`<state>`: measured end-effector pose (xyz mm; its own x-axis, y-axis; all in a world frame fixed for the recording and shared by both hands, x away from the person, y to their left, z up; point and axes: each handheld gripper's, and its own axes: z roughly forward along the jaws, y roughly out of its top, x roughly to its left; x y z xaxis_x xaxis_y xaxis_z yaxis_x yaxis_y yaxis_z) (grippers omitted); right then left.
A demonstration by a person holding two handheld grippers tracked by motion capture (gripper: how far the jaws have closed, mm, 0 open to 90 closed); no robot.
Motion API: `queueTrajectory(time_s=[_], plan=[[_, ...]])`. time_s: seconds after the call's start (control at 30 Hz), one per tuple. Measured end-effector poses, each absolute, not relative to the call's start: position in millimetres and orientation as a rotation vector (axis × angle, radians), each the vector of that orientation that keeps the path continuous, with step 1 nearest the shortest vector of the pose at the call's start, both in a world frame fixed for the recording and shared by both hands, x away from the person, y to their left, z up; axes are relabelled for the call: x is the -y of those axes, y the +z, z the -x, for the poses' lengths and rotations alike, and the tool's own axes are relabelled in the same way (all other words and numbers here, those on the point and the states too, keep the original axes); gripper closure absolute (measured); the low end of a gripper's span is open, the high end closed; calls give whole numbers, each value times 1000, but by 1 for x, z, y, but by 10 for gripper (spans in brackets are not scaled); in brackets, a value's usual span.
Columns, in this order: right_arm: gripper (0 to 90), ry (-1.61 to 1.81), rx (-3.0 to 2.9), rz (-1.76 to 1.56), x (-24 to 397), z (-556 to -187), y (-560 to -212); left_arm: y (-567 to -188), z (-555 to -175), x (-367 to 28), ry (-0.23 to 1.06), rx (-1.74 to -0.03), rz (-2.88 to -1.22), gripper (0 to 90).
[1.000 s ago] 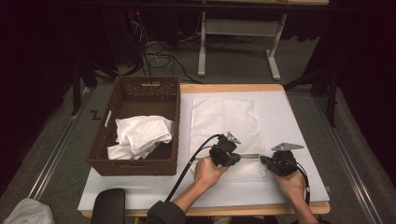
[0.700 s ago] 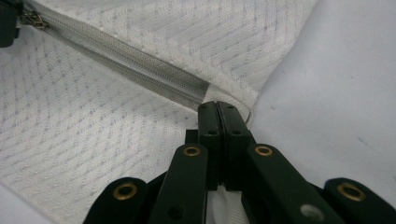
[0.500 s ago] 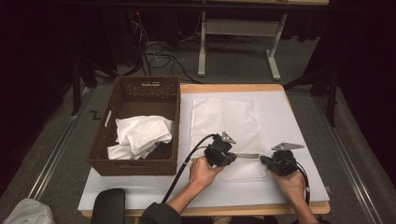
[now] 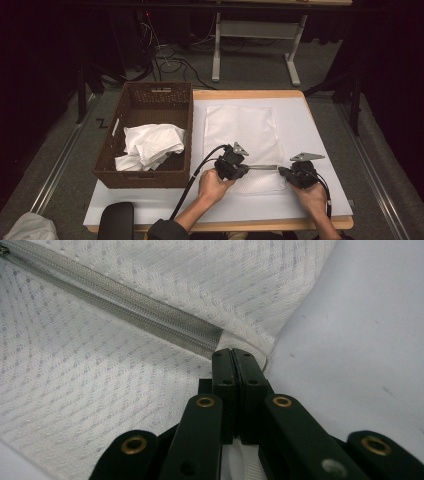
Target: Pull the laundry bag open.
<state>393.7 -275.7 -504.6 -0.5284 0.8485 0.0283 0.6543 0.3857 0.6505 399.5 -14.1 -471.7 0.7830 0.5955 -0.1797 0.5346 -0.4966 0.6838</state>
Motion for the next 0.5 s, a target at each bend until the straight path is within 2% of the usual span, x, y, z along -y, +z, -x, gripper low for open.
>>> queueTrajectory(time_s=[0.5], plan=[[898,860,-2339,-1319,273,-394,-503,-467,-393,7,130,-834,-2230,857]])
